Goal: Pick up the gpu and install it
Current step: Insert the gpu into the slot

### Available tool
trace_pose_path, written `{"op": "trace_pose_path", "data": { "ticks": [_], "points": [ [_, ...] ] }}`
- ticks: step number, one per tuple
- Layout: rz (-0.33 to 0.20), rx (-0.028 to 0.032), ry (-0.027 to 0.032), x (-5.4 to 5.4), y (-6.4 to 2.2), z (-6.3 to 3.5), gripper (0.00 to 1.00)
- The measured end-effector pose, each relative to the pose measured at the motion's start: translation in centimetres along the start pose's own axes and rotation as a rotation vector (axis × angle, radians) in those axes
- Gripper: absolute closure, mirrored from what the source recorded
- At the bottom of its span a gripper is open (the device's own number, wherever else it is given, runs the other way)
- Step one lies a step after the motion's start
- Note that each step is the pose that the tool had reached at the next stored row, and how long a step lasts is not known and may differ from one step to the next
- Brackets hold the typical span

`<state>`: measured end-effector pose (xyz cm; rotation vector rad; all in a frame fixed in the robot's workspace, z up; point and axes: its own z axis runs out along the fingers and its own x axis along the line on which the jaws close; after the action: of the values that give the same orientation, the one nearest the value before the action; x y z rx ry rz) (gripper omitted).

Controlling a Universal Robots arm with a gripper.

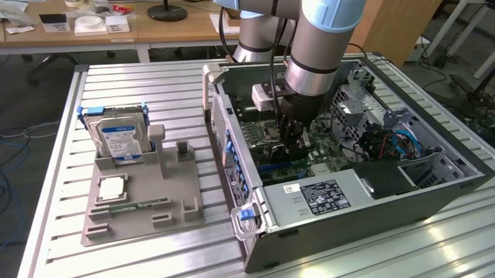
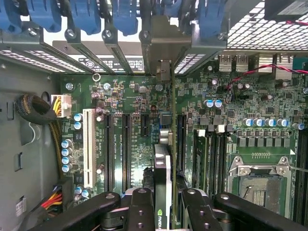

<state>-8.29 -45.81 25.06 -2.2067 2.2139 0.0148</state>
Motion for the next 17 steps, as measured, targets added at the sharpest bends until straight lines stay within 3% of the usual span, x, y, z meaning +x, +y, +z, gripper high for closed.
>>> {"op": "trace_pose_path", "data": {
  "ticks": [17],
  "points": [
    [0.0,0.0004,-0.0018,0.0,0.12,0.44,0.73]
  ]
}}
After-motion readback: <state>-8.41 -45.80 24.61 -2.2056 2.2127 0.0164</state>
